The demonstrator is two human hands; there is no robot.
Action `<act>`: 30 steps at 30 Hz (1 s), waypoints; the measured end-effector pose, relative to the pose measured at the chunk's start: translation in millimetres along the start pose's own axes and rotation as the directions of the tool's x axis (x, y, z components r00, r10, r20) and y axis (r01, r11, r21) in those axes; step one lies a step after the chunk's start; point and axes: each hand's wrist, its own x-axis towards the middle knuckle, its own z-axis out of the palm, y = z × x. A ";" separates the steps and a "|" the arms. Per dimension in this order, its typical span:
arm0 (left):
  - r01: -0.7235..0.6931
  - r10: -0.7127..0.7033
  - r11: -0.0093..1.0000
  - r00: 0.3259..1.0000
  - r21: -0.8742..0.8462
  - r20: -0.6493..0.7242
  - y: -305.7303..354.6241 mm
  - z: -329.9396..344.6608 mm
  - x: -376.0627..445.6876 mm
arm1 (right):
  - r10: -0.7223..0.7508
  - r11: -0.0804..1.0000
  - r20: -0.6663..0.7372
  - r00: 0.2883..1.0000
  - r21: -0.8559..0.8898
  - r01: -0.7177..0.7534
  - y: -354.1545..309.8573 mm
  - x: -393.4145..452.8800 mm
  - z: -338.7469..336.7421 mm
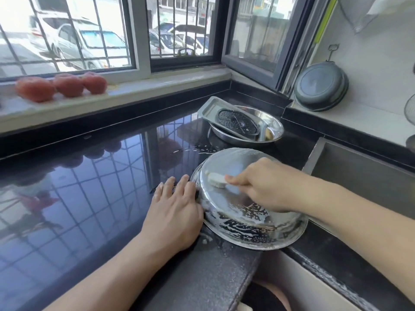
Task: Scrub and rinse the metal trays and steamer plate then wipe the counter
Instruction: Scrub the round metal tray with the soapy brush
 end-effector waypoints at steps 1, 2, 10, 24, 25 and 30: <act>0.001 -0.001 1.000 1.000 -0.004 -0.003 -0.5 0.1 0.3 | 0.016 0.999 -0.020 1.000 -0.035 -0.017 4.3 2.5 -2.0; 0.001 -0.001 1.000 1.000 -0.005 -0.002 -0.7 0.5 0.1 | 0.080 0.995 -0.042 0.996 -0.064 -0.082 10.8 4.5 -8.1; 0.005 -0.005 1.000 1.000 -0.013 -0.004 0.0 -0.4 -0.5 | 0.015 0.996 -0.028 0.999 -0.091 -0.018 0.7 -15.5 -5.9; 0.001 -0.001 1.000 1.000 -0.010 -0.018 -1.4 4.2 0.1 | 0.038 0.998 -0.060 0.997 -0.055 -0.041 -0.8 -20.0 5.3; -0.008 0.007 1.000 1.000 -0.010 -0.026 -0.8 4.3 0.2 | 0.029 0.998 -0.031 0.999 -0.053 -0.030 3.7 -31.7 6.7; 0.003 -0.003 0.999 1.000 -0.039 -0.012 0.3 6.4 1.2 | 0.032 0.998 0.010 0.999 -0.045 -0.031 6.5 -62.9 7.9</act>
